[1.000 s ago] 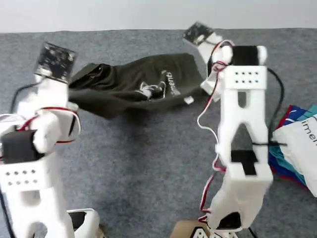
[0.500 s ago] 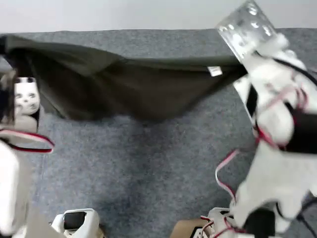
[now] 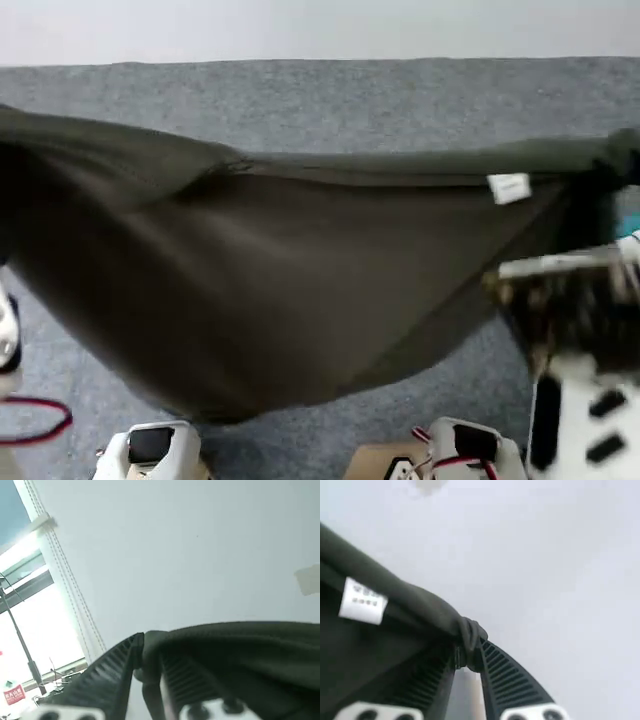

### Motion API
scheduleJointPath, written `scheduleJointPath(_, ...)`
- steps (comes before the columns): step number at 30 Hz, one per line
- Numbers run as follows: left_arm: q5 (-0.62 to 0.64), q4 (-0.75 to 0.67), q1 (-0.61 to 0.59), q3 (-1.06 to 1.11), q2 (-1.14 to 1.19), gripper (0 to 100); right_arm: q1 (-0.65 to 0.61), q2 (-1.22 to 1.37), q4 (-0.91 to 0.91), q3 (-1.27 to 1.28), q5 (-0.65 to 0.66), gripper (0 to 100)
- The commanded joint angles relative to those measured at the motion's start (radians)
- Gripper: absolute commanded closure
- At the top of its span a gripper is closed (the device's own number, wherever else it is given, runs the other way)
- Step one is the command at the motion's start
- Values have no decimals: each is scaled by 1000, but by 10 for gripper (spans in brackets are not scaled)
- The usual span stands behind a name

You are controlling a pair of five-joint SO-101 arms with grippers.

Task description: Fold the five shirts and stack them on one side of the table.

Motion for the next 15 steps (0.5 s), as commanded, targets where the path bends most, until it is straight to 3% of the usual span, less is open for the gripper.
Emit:
scheduleJointPath(1,-66,-25,-9,-48,3,995,81,-33,-73,-28,49,987)
scheduleJointPath(5,-124,-25,-9,-82,3,995,97,-62,-65,-26,81,987)
scheduleJointPath(15,-127,-25,-9,-101,-3,995,99,-87,7,-26,84,987)
